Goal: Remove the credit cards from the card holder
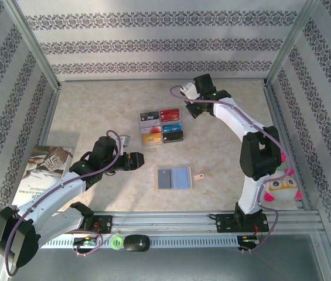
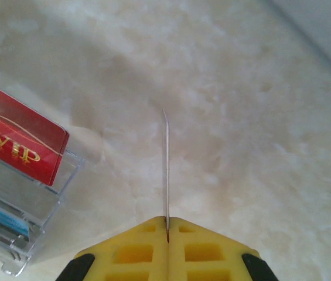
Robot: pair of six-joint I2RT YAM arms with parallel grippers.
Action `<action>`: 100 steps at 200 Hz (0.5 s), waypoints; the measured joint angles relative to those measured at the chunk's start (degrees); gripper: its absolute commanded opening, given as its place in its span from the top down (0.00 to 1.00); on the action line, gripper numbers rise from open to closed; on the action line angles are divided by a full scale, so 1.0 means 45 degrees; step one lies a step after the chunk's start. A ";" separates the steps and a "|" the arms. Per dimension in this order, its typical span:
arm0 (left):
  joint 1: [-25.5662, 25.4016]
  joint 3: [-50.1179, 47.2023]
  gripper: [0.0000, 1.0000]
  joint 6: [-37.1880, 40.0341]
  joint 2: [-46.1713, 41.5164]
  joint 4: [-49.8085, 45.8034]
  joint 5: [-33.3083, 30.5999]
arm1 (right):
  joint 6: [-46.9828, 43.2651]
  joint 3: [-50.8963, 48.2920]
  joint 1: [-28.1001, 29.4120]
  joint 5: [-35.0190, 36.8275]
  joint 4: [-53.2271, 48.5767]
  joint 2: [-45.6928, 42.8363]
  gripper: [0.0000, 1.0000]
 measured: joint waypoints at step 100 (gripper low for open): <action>0.0563 0.0010 0.37 -0.0053 0.0359 -0.0597 -0.0481 | -0.1025 0.1370 -0.0165 -0.3322 -0.0656 0.1647 1.00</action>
